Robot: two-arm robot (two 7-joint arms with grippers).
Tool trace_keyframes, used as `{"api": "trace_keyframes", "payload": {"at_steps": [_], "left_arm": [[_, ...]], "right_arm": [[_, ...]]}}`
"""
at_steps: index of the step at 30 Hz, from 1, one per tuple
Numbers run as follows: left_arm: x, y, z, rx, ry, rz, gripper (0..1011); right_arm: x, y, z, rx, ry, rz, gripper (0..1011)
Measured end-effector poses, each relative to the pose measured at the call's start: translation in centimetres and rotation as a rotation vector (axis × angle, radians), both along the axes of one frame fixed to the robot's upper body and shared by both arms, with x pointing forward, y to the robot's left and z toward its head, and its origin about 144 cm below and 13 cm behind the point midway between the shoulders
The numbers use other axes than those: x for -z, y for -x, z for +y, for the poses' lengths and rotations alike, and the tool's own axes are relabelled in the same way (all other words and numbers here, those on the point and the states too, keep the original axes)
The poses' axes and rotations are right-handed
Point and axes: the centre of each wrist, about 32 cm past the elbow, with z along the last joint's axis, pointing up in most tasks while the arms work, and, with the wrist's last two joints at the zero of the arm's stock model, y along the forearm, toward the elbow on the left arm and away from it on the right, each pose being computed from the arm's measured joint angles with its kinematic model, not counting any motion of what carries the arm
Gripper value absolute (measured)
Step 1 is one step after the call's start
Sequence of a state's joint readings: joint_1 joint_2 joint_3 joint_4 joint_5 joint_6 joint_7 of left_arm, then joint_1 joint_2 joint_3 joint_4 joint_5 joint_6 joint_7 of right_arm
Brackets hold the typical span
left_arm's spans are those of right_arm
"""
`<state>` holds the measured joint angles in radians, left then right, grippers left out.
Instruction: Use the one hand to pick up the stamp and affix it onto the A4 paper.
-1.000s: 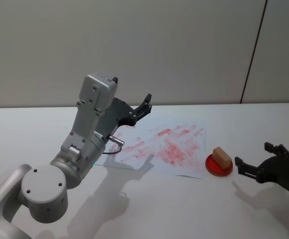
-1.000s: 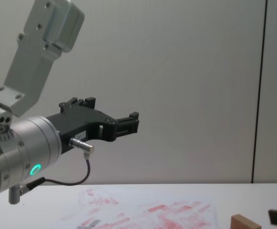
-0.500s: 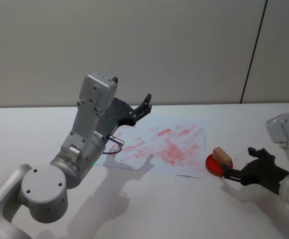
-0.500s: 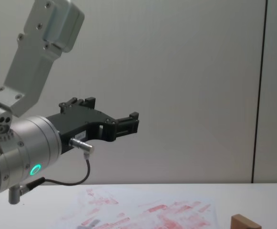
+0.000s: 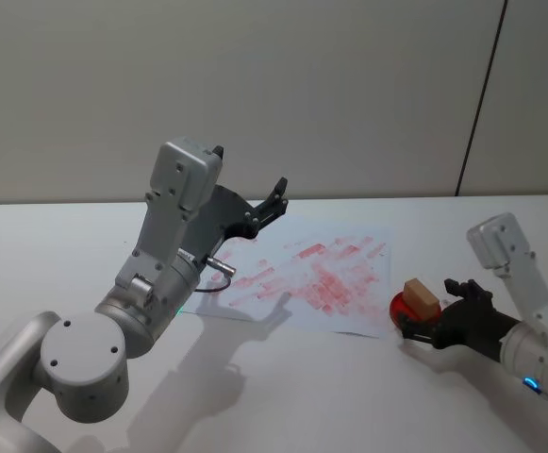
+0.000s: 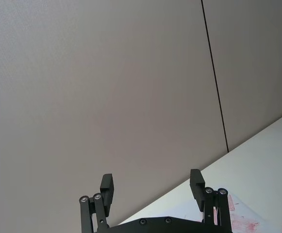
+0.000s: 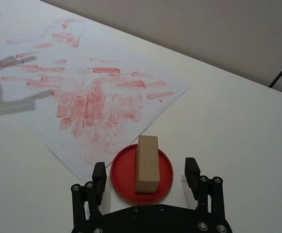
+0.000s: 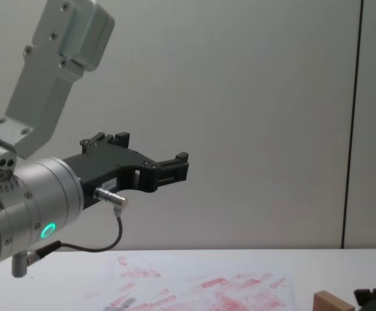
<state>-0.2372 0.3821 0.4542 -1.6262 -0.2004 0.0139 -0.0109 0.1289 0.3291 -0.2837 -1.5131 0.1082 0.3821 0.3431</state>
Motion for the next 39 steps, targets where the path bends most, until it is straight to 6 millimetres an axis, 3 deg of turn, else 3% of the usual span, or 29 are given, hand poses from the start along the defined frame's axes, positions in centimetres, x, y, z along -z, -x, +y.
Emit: {"api": "trace_keyframes", "payload": {"at_steps": [11, 27, 39], "left_arm": [[0.00, 0.00, 0.00, 0.000, 0.000, 0.000, 1001], [0.00, 0.00, 0.00, 0.000, 0.000, 0.000, 1002], [0.00, 0.00, 0.00, 0.000, 0.000, 0.000, 1001]], "right_arm": [[0.29, -0.61, 0.54, -0.015, 0.008, 0.004, 782], [0.44, -0.91, 0.80, -0.022, 0.012, 0.006, 248], [0.35, -1.01, 0.89, -0.025, -0.001, -0.004, 221]]}}
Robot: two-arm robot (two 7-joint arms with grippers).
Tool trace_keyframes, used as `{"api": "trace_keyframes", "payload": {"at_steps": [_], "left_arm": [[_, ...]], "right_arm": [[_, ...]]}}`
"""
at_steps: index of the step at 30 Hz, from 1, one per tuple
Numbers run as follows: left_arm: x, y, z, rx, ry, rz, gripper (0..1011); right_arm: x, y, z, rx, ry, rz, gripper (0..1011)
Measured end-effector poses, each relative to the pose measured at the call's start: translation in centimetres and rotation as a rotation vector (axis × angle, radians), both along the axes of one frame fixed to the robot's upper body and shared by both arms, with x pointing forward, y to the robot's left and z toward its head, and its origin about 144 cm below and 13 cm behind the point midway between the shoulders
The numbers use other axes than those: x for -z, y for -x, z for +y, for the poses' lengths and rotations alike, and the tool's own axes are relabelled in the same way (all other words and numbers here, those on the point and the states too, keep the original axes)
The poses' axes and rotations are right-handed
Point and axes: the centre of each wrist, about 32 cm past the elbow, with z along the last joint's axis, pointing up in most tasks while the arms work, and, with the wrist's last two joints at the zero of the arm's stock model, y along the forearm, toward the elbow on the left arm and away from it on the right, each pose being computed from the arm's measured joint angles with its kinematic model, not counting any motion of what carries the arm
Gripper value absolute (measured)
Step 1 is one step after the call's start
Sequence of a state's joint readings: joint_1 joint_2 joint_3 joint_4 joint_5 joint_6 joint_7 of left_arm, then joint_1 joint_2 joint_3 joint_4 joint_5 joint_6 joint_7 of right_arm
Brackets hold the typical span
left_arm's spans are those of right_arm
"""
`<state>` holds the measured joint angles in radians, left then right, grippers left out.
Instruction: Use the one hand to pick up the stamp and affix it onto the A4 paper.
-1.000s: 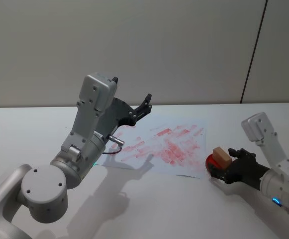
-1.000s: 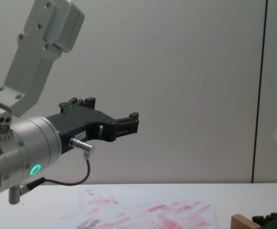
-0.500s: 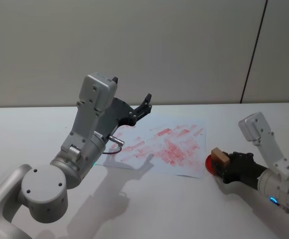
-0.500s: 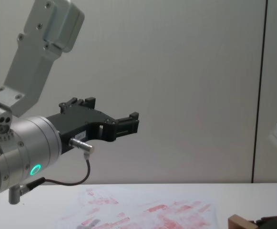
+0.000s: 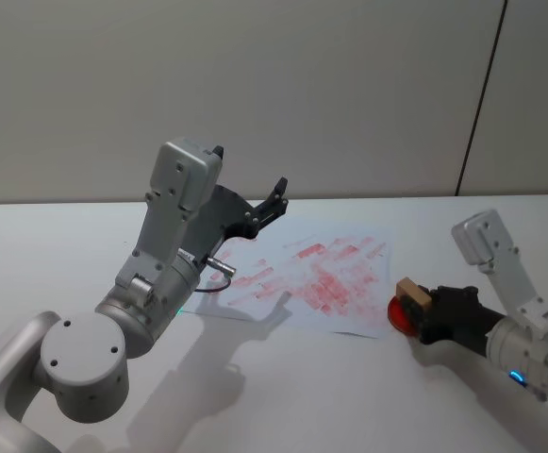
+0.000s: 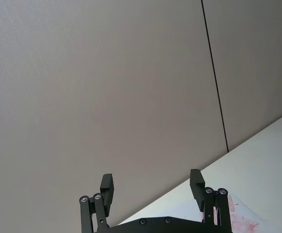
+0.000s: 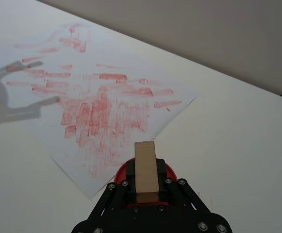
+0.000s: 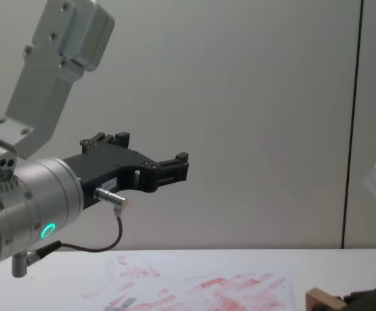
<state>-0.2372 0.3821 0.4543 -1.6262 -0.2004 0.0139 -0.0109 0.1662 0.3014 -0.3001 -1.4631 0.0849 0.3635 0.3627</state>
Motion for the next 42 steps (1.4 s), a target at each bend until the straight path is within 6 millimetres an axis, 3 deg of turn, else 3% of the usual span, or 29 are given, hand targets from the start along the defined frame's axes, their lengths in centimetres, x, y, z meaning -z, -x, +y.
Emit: {"api": "trace_keyframes", "payload": {"at_steps": [9, 23, 42], "left_arm": [[0.0, 0.0, 0.0, 0.000, 0.000, 0.000, 1001], [0.0, 0.0, 0.0, 0.000, 0.000, 0.000, 1001], [0.0, 0.0, 0.0, 0.000, 0.000, 0.000, 1001]], "right_arm": [[-1.0, -0.6, 0.9, -0.019, -0.074, -0.057, 220], [-2.7, -3.1, 4.8, -0.109, -0.187, -0.107, 221], [-0.3, -4.8, 7.9, -0.164, -0.065, 0.055, 221]]}}
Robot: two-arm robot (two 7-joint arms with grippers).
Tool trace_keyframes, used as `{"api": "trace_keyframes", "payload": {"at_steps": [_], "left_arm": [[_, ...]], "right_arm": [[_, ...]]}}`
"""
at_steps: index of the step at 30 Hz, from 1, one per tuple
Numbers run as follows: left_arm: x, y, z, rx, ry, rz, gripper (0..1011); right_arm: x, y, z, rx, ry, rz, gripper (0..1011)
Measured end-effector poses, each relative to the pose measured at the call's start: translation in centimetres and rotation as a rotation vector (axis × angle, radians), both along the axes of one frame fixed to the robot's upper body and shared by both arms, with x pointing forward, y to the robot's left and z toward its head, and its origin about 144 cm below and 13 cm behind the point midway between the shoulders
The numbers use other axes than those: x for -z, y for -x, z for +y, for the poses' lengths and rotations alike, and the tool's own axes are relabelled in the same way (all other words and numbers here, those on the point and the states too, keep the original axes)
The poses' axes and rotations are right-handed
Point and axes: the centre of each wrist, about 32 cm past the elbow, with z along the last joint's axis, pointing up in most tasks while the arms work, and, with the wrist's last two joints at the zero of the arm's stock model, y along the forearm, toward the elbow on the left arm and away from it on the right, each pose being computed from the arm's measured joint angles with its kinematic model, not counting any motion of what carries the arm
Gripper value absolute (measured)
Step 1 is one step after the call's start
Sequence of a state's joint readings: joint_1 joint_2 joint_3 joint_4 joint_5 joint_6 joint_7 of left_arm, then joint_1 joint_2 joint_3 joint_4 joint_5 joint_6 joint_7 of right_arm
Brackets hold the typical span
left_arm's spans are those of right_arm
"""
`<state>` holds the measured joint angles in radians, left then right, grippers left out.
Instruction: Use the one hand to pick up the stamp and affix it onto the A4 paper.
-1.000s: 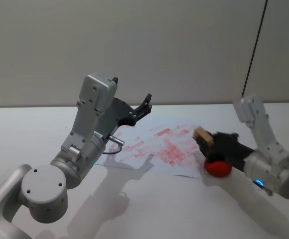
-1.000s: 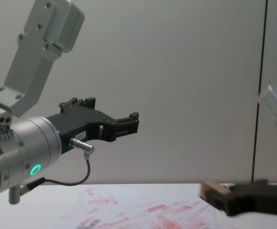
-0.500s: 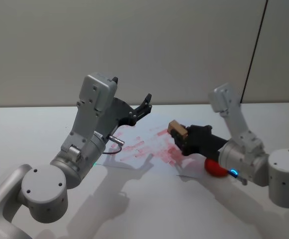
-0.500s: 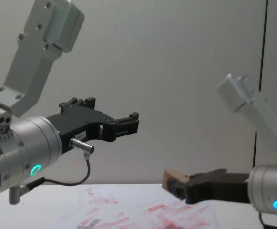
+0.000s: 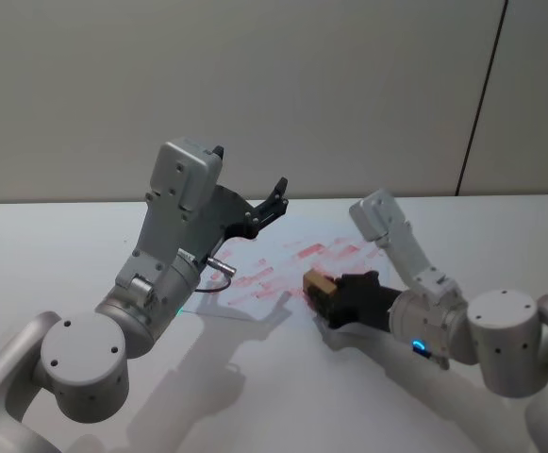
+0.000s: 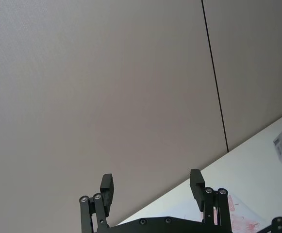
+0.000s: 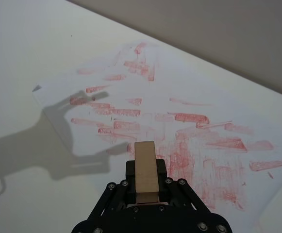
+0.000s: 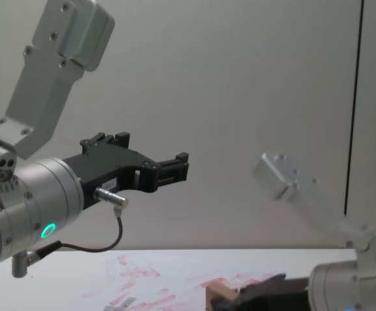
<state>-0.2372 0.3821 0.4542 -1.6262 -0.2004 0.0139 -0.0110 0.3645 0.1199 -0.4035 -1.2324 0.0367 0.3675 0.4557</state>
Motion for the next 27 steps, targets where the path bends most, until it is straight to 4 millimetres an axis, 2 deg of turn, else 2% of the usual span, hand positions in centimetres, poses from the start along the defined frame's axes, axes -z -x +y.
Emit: {"api": "trace_keyframes", "payload": {"at_steps": [11, 27], "left_arm": [[0.0, 0.0, 0.0, 0.000, 0.000, 0.000, 1001], [0.0, 0.0, 0.0, 0.000, 0.000, 0.000, 1001]], "right_arm": [[0.9, -0.4, 0.9, -0.010, 0.039, 0.046, 221], [1.0, -0.3, 0.9, 0.012, 0.012, 0.049, 221]]}}
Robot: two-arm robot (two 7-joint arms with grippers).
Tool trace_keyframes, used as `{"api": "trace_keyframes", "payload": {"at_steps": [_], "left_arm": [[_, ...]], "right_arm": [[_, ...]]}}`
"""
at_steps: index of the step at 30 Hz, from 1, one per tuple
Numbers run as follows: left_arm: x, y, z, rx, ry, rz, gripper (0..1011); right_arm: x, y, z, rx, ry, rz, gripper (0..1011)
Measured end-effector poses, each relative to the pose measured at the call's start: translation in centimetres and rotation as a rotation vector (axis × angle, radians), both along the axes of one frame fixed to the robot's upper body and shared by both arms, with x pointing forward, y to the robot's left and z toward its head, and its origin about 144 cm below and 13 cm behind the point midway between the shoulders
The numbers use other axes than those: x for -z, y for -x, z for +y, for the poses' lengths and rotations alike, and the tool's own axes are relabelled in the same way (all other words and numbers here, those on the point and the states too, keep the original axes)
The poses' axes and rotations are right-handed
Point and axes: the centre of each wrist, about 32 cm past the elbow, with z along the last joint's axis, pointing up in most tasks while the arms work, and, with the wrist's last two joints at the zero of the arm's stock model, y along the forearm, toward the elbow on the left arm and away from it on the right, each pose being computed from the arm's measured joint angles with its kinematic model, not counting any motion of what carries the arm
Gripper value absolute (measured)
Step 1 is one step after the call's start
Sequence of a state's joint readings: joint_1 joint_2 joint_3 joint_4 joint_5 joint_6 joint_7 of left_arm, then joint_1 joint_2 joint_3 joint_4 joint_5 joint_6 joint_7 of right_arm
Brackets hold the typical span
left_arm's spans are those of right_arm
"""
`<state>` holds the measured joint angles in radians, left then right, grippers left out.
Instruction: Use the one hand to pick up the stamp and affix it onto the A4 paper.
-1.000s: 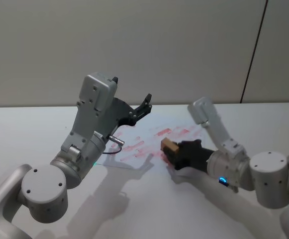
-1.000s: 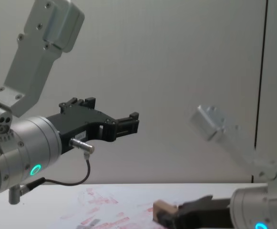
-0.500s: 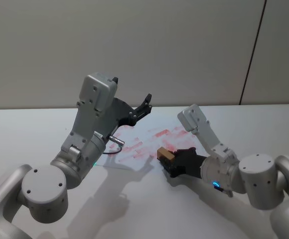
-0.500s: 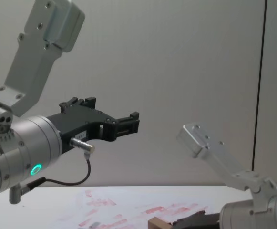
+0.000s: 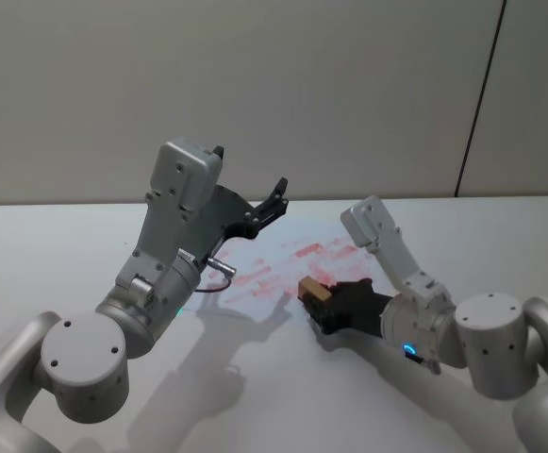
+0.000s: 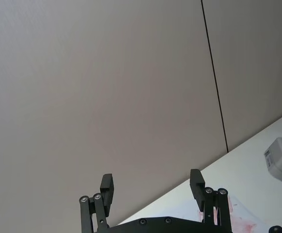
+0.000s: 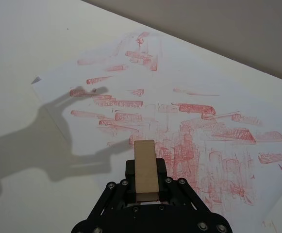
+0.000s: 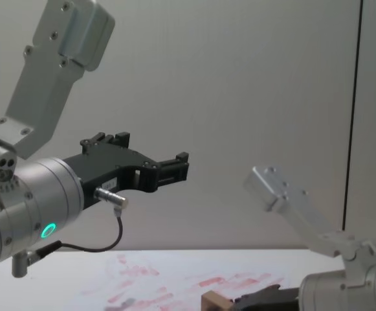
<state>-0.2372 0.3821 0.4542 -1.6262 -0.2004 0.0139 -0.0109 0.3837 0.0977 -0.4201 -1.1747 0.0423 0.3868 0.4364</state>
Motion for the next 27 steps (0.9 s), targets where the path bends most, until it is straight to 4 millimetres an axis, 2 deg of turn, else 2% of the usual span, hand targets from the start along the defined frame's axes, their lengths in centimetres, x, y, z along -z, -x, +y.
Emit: {"api": "trace_keyframes", "payload": {"at_steps": [6, 9, 11, 13, 20, 27], "left_arm": [[0.0, 0.0, 0.0, 0.000, 0.000, 0.000, 1002], [0.0, 0.0, 0.0, 0.000, 0.000, 0.000, 1001], [0.0, 0.0, 0.0, 0.000, 0.000, 0.000, 1001], [0.0, 0.0, 0.0, 0.000, 0.000, 0.000, 1001], [0.0, 0.0, 0.0, 0.000, 0.000, 0.000, 1001], [0.0, 0.0, 0.0, 0.000, 0.000, 0.000, 1001]], "right_arm": [[-1.6, 0.1, -0.7, 0.015, -0.066, -0.045, 221], [-3.0, 0.4, -1.7, 0.033, -0.110, -0.080, 220], [-3.2, 0.5, -1.9, 0.037, -0.117, -0.085, 221], [-4.0, 0.9, -3.0, 0.055, -0.136, -0.104, 221], [-4.9, 2.1, -5.5, 0.093, -0.143, -0.114, 221], [-4.9, 3.4, -8.1, 0.127, -0.105, -0.096, 221]]}}
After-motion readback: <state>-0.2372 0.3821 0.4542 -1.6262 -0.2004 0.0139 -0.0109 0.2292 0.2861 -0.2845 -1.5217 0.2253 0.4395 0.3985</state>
